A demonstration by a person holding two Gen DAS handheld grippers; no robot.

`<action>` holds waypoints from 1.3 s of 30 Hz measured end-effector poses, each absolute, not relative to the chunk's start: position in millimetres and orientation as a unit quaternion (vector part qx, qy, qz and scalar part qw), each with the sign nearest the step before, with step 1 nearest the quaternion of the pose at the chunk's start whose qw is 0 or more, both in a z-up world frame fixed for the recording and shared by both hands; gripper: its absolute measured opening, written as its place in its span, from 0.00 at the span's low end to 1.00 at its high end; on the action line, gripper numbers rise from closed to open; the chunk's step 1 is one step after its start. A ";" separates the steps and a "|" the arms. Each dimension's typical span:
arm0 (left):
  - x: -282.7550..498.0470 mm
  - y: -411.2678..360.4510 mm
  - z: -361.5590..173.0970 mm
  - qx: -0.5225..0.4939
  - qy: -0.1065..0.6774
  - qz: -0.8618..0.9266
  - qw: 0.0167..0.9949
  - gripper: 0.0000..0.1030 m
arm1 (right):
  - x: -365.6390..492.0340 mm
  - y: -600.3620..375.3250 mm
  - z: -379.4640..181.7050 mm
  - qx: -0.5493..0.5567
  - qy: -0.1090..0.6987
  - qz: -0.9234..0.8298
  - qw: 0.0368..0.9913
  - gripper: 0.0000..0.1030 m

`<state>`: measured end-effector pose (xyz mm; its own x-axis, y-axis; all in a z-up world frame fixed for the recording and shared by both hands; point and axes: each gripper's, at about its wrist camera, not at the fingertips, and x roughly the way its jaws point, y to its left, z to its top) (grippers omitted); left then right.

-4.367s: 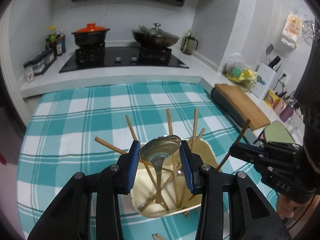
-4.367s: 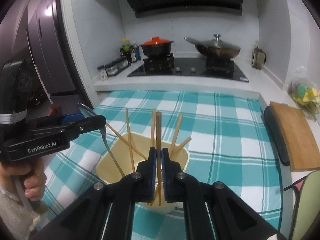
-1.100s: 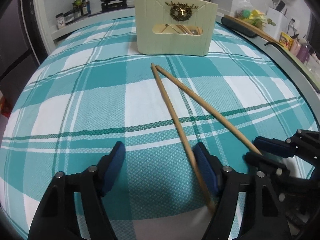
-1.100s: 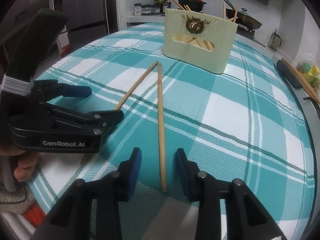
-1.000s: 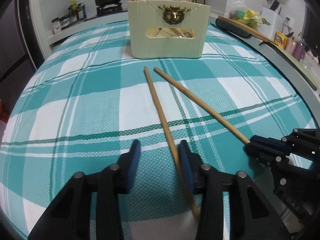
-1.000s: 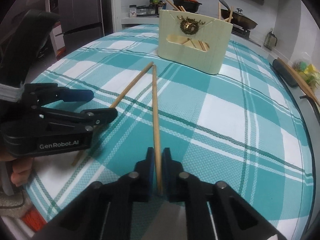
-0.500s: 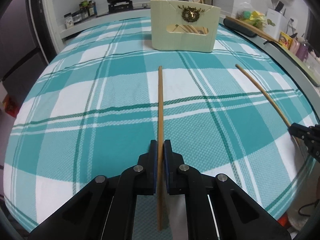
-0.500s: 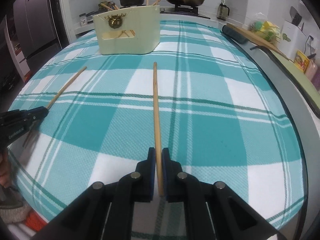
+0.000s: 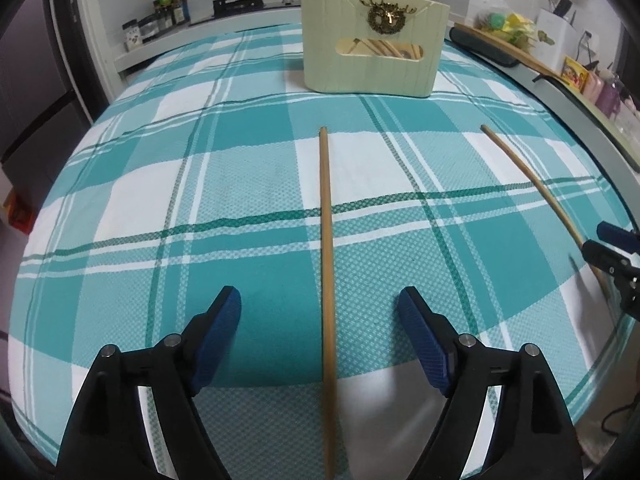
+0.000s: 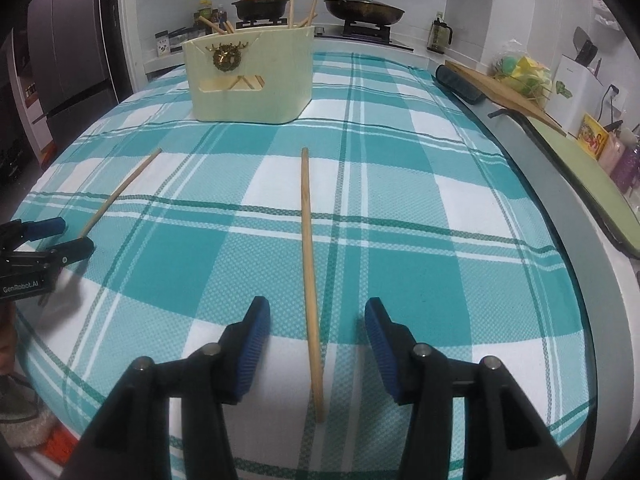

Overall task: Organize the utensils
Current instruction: 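Align the left tool over one chopstick while the right tool lines up on the other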

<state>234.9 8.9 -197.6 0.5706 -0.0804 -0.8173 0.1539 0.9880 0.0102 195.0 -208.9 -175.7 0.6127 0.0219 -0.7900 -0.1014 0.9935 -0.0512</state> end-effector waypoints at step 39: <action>257.9 20.5 -172.9 0.040 0.477 -0.115 0.870 0.99 | 227.7 -205.3 -186.5 -0.052 0.498 0.085 0.861 0.49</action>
